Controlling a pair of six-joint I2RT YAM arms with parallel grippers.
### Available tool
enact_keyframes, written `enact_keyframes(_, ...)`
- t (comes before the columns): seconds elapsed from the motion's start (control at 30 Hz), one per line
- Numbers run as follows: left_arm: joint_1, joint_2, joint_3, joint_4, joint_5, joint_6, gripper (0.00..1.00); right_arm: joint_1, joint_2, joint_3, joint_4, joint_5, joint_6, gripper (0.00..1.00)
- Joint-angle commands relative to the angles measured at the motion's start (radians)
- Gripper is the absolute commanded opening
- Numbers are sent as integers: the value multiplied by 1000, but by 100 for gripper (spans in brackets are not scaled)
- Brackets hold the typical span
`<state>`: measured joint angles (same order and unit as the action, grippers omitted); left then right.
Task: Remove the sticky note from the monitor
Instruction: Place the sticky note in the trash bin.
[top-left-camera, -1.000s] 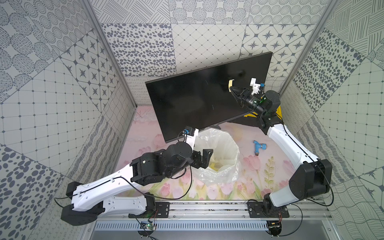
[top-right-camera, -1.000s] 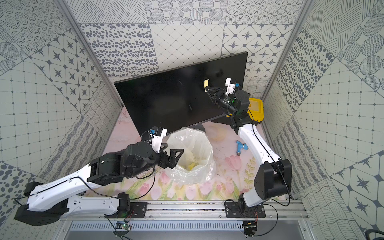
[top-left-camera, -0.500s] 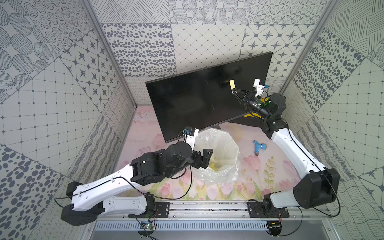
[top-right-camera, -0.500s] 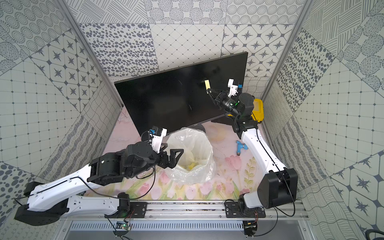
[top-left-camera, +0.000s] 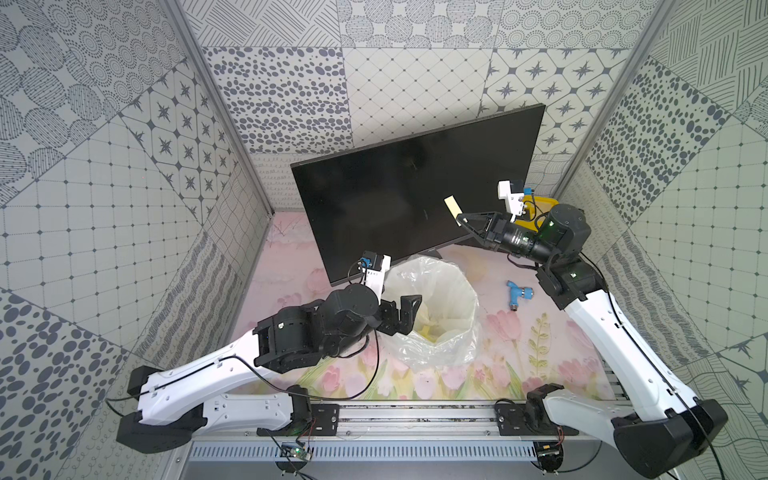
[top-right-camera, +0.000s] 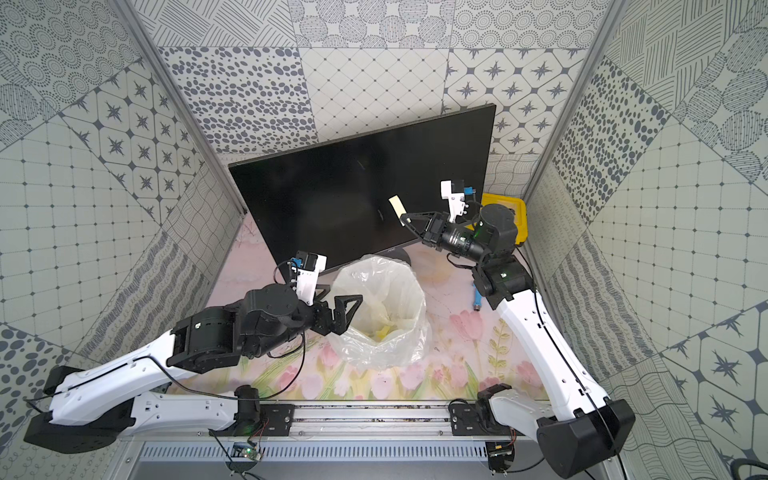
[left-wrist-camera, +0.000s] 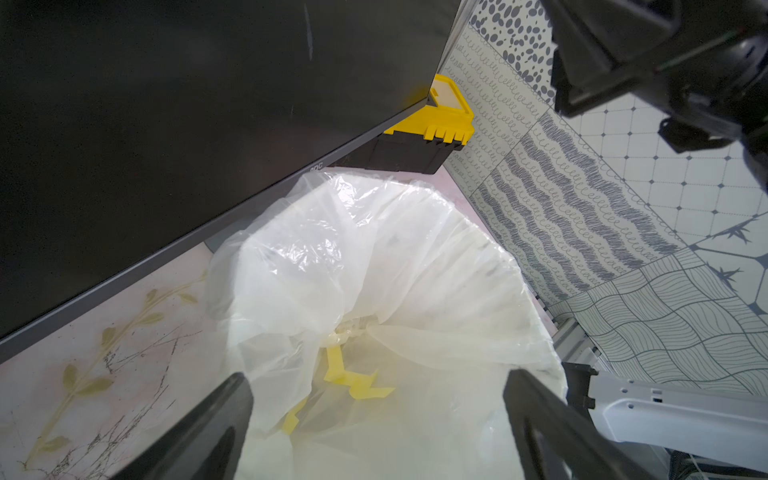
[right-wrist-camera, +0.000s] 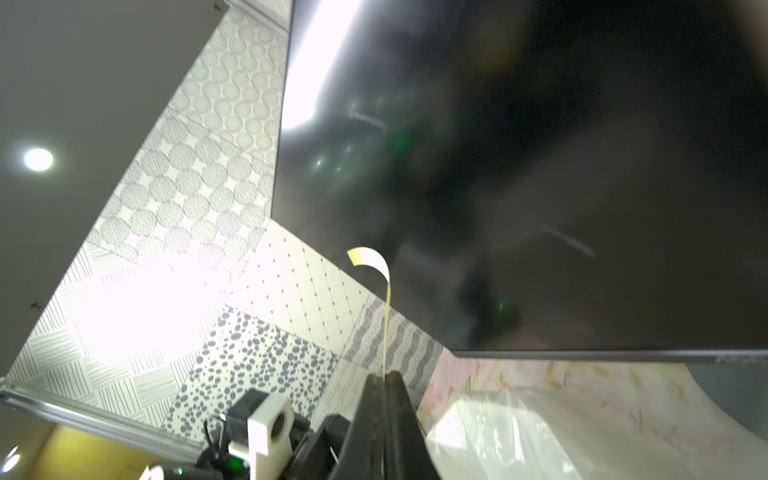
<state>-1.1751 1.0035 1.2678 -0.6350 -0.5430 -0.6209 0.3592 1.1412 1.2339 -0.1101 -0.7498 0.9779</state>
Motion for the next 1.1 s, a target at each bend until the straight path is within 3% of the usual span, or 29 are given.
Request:
enact_keyframes(0.0, -1, -30, -3, 27, -81, -13, 99, 49, -38, -13, -226, -41, -164, 0)
enact_keyframes(0.27, 0, -46, 12, 3, -99, 1, 99, 204, -56, -53, -380, -6, -239, 1)
enact_keyframes(0.37, -1, -49, 13, 0, -99, 0, 99, 222, -56, -63, -413, 13, -254, 13)
enact_keyframes(0.5, 1, -52, 12, 0, -100, 4, 99, 229, -56, -57, -443, 33, -272, 51)
enact_keyframes(0.6, 0, -54, 15, 0, -100, 6, 99, 230, -58, -48, -452, 43, -279, 68)
enact_keyframes(0.83, 0, -53, 23, -2, -108, 25, 99, 229, -64, -1, -459, 57, -297, 86)
enact_keyframes(0.9, 0, -62, 31, -7, -126, 40, 99, 231, -64, 32, -459, 72, -312, 97)
enact_keyframes(1.07, 0, -103, 48, -13, -185, 107, 99, 226, -68, 137, -459, 141, -358, 98)
